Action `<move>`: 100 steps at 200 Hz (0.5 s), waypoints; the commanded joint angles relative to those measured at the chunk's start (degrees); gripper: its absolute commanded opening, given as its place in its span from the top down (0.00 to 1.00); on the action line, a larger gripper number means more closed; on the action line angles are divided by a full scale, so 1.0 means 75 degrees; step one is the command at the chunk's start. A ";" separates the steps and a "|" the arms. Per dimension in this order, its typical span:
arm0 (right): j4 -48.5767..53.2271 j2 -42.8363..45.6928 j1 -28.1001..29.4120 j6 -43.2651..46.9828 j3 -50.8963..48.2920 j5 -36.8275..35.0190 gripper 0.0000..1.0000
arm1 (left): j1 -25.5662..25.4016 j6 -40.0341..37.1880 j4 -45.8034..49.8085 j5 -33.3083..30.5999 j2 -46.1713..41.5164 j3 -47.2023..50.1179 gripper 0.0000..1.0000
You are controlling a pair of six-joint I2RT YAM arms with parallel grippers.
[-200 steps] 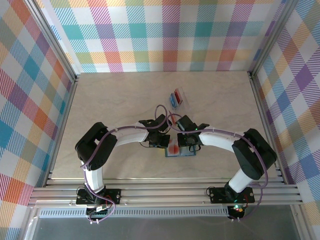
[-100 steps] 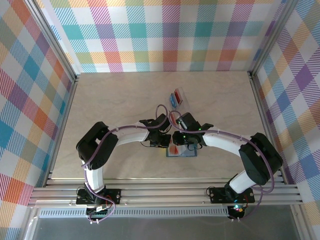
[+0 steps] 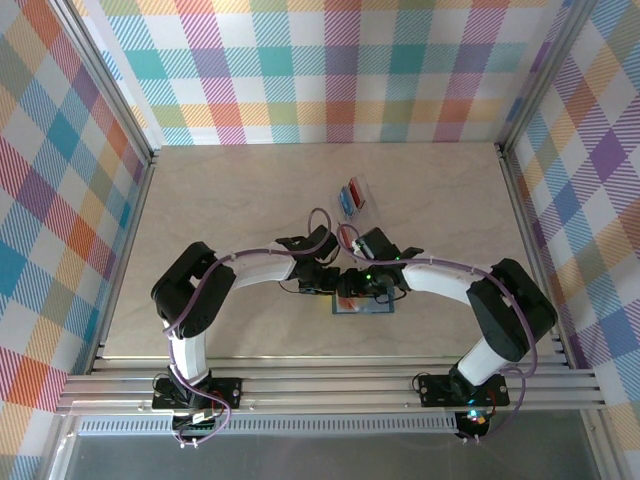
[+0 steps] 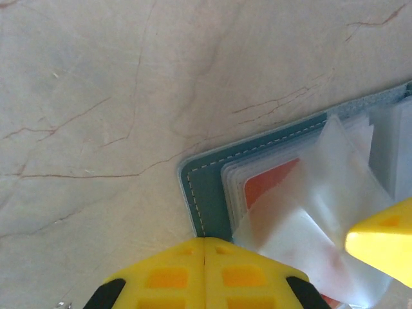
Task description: Put the credit cards into the card holder
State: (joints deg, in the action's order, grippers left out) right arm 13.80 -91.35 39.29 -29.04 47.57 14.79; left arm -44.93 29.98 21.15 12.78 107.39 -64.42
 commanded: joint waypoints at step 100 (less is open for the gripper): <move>-0.0394 0.1204 0.0211 0.0481 -0.0119 0.1426 0.39 | 0.0037 0.0176 -0.0344 0.0605 0.0772 0.0603 0.93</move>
State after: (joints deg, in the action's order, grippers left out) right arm 14.50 -88.14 39.20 -28.42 46.02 20.49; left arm -42.78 30.57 18.74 17.65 107.09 -62.76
